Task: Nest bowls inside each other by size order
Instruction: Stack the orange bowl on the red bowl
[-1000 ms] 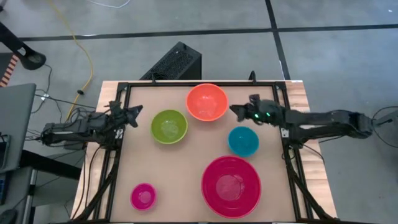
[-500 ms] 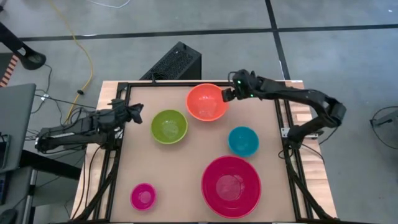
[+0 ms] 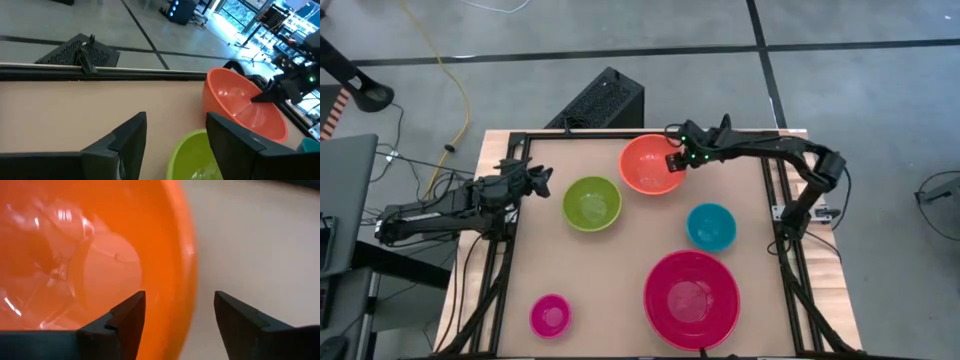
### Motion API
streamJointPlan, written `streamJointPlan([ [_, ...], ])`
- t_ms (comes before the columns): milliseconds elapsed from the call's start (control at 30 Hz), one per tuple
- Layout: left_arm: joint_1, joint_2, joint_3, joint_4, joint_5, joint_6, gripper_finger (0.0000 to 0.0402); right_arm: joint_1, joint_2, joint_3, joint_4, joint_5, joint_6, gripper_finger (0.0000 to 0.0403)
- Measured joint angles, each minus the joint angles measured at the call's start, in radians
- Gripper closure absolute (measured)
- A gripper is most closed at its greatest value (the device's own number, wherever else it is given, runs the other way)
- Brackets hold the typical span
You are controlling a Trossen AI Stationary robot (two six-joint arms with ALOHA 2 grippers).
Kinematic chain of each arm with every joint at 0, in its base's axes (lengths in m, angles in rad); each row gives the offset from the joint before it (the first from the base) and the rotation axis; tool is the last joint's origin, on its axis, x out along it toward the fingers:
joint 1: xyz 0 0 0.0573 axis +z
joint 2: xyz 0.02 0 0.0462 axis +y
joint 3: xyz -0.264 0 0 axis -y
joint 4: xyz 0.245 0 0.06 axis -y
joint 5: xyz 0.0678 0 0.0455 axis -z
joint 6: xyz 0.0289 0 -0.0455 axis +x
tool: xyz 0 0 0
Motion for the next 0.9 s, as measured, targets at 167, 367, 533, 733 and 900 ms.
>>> streamJointPlan([
  [167, 0.000, 0.000, 0.000, 0.000, -0.030, -0.002, 0.0207, 0.029, 0.013, 0.000, 0.008, 0.010, 0.009, 0.0245],
  [367, 0.000, 0.000, 0.000, -0.018, -0.055, -0.008, 0.0207, 0.037, -0.012, 0.000, 0.034, 0.022, 0.016, 0.0383],
  [533, 0.000, 0.000, 0.000, -0.025, -0.056, -0.031, 0.0207, 0.029, -0.059, -0.001, 0.054, 0.041, 0.049, 0.0384],
  [733, 0.000, 0.000, -0.001, -0.027, -0.057, -0.021, 0.0207, 0.029, -0.203, 0.000, 0.075, 0.043, 0.064, 0.0395],
  [900, 0.000, 0.000, -0.002, -0.047, -0.068, -0.022, 0.0207, 0.087, -0.362, 0.000, 0.055, -0.063, 0.075, 0.0390],
])
